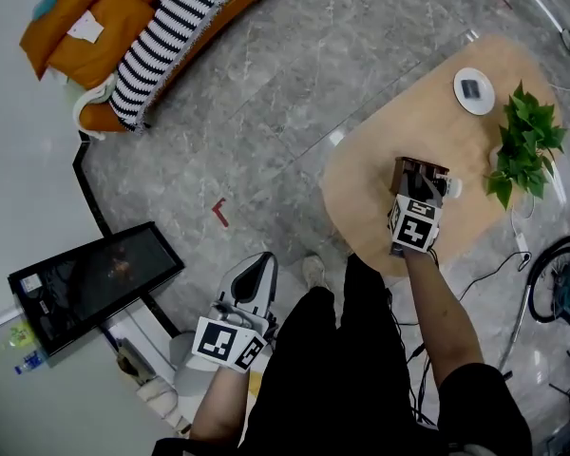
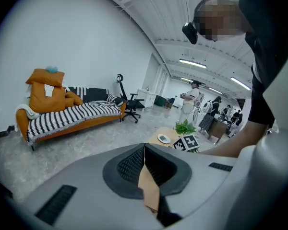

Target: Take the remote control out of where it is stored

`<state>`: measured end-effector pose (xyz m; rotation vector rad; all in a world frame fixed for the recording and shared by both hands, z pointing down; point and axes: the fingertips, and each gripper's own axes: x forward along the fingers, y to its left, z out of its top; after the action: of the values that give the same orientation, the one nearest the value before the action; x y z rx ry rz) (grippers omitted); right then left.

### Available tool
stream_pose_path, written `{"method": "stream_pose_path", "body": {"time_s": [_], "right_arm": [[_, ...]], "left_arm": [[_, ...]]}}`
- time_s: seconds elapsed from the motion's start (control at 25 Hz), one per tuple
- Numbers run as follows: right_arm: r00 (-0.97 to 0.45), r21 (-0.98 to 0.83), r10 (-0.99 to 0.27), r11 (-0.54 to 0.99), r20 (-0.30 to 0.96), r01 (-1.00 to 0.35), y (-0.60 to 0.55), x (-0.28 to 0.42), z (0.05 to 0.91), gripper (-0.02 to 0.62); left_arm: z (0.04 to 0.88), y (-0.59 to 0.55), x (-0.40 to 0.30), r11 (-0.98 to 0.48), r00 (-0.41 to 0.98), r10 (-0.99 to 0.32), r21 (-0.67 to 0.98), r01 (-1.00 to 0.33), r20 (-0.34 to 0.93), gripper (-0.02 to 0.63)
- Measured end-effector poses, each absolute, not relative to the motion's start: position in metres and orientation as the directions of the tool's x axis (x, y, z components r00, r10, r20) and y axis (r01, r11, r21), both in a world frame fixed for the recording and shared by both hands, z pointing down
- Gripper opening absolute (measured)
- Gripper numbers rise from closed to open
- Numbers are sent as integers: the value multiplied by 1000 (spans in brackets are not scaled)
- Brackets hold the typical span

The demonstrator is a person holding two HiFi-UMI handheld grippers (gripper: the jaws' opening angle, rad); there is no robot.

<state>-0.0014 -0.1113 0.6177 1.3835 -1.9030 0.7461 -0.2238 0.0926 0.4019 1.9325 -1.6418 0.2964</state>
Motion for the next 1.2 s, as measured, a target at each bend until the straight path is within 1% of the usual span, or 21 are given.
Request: {"method": "stream_pose_path", "body": {"time_s": [0.36, 0.76, 0.92, 1.04, 1.2], "right_arm": [[-278, -119, -669, 274, 689, -954, -98, 6, 552, 115], [-360, -372, -738, 159, 570, -915, -63, 41, 486, 114], [-429, -457, -728, 178, 534, -871, -39, 40, 480, 114], [-472, -502, -702, 186, 533, -845, -19, 38, 492, 114], [-473, -598, -677, 61, 563, -799, 4, 47, 528, 115]], "left_arm": [[403, 89, -206, -159, 308, -817, 324, -933, 487, 8], [390, 72, -173, -314, 447, -781, 344, -885, 436, 8], [389, 69, -162, -365, 489, -755, 340, -867, 437, 8], [397, 72, -151, -386, 515, -732, 351, -853, 446, 8], [407, 75, -142, -421, 541, -699, 342, -840, 467, 8]]}}
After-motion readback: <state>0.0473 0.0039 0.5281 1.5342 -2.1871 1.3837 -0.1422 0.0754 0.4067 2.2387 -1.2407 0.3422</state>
